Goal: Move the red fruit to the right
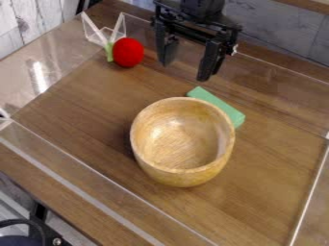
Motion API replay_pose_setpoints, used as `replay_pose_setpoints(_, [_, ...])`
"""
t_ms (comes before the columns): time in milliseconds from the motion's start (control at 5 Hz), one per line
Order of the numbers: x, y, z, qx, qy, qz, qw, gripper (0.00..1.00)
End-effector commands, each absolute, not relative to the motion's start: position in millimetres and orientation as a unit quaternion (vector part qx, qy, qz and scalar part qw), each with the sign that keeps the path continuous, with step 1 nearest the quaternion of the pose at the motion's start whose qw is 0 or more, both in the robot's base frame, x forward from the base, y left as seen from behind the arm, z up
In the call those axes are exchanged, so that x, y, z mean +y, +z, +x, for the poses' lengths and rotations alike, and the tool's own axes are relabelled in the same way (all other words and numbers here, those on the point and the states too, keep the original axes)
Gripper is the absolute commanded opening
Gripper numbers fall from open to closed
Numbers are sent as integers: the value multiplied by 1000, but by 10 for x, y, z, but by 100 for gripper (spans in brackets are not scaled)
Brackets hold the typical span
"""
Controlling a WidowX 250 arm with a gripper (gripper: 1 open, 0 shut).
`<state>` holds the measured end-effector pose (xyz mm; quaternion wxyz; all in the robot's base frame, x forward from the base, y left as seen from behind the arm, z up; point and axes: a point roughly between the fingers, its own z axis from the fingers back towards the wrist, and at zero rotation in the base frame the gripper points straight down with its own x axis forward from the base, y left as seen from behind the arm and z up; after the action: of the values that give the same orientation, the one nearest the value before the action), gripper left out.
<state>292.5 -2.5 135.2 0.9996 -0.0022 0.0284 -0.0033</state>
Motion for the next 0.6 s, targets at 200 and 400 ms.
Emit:
replay_pose_setpoints(200, [479,1351,3164,-1,45,-7,999,100])
replay_pose_setpoints(400, [793,1350,3303,-21,61,-7,998,100])
